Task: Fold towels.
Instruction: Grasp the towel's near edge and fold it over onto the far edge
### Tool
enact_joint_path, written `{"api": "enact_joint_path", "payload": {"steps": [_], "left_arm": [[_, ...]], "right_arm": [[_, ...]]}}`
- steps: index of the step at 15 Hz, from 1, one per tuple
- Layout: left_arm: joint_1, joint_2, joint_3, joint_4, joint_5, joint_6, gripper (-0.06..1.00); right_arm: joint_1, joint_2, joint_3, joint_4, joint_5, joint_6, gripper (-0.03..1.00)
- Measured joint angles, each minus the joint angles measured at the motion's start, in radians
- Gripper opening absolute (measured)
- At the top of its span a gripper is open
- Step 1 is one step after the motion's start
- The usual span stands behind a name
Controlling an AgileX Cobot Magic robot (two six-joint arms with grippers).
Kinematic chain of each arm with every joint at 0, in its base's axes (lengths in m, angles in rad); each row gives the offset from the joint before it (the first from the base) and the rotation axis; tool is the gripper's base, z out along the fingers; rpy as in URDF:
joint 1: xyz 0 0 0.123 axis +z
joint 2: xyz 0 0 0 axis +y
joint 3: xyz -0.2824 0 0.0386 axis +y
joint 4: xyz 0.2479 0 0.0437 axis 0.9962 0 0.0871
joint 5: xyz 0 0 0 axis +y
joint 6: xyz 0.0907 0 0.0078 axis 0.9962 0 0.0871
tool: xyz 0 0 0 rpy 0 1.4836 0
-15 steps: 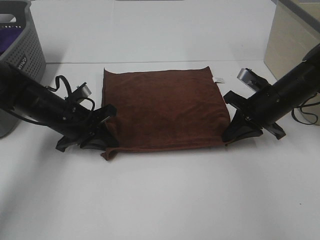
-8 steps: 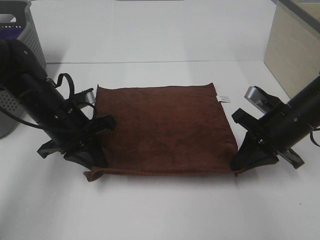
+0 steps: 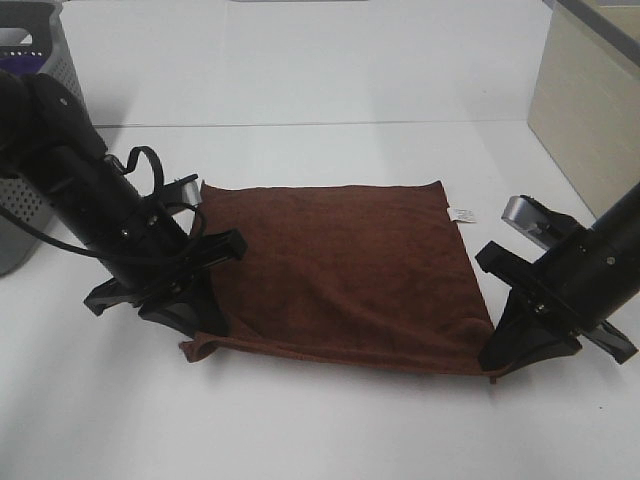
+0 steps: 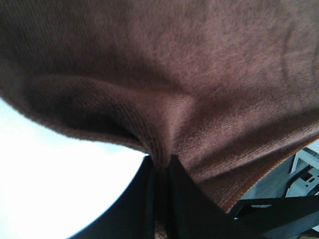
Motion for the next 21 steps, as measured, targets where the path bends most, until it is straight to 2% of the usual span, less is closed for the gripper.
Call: {"api": "enact_joint_path", "payload": {"steps": [2, 4, 6, 8, 10, 12, 14, 16, 21], "left_arm": [[0.0, -0.01, 0.016, -0.041, -0.027, 0.049, 0.02], [0.0, -0.08, 0.109, -0.089, -0.142, 0.072, 0.02], [0.0, -0.164, 0.209, -0.137, -0.213, 0.11, 0.02], [0.0, -0.202, 0.283, -0.252, -0.269, 0.18, 0.02], [0.0, -0.202, 0.342, -0.42, -0.307, 0.344, 0.02], [0.0, -0.192, 0.352, -0.595, -0.305, 0.511, 0.02], [0.029, -0.151, 0.353, -0.69, -0.247, 0.592, 0.02], [0.108, -0.069, 0.353, -0.719, -0.112, 0.626, 0.02], [0.185, -0.054, 0.348, -0.718, -0.045, 0.641, 0.02]], "right_arm": [[0.0, 0.0, -0.011, -0.021, 0.004, 0.001, 0.02], [0.0, 0.0, -0.011, -0.018, 0.008, 0.008, 0.02], [0.0, 0.0, -0.011, -0.004, 0.017, 0.01, 0.02], [0.0, 0.0, -0.011, -0.009, 0.024, 0.011, 0.02], [0.0, 0.0, -0.011, -0.024, 0.024, 0.011, 0.02], [0.0, 0.0, -0.011, -0.046, 0.014, 0.011, 0.02], [0.0, 0.0, -0.011, -0.06, 0.01, 0.011, 0.02], [0.0, 0.0, -0.011, -0.057, 0.009, 0.011, 0.02], [0.0, 0.0, -0.058, -0.017, 0.026, 0.011, 0.02]]}}
